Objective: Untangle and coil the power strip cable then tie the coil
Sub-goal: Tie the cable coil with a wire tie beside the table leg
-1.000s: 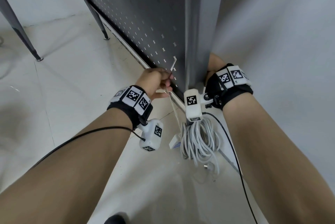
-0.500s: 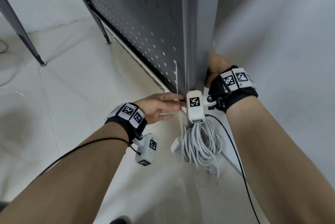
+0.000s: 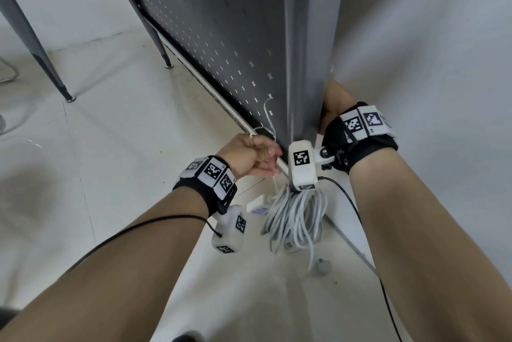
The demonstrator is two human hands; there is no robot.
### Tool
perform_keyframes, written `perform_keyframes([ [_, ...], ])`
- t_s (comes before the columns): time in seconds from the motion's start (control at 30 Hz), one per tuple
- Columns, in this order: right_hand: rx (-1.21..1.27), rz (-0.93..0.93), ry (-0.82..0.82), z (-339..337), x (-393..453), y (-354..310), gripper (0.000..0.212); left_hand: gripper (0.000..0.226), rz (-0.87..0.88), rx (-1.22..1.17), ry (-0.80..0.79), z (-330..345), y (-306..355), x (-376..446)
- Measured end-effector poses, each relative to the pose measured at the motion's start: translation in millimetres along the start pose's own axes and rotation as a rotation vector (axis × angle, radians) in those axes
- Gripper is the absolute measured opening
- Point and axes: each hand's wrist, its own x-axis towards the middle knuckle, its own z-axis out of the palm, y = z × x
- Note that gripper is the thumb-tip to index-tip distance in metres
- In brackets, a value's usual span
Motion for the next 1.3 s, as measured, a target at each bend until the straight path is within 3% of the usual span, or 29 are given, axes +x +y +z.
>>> perform_keyframes([
  [0.3,0.107,0.0,-0.098,-3,-11,-19,0.013,0.019,0.118,-0.162,0.11,1,46,-5],
  [0.43,0.145,-0.024,-0.13,-12,-17,-21,0.052,0.017,0.12,-0.13,0.253,3,55,-6],
  [0.47,0.159,-0.027,-0.125,-15,-18,-22,0.053,0.016,0.107,-0.119,0.283,5,57,-6],
  [0.57,0.155,-0.008,-0.087,-18,-21,-27,0.028,0.014,0.072,-0.105,0.36,11,62,-5],
  [0.67,0.148,-0.016,-0.093,-17,-26,-30,0.026,0.014,0.066,-0.094,0.403,13,65,-6],
  [0.83,0.152,-0.035,-0.108,-18,-33,-39,0.03,0.008,0.047,-0.012,0.37,10,72,-9],
  [1.03,0.07,-0.064,-0.171,-24,-45,-48,0.067,0.009,0.01,0.069,0.306,16,81,-15],
  [1.13,0.001,-0.106,-0.172,-23,-46,-58,0.066,0.013,0.027,-0.018,0.301,19,87,-18],
  [1.3,-0.025,-0.174,-0.147,-11,-46,-73,0.046,0.019,0.05,-0.08,0.285,17,96,-23],
])
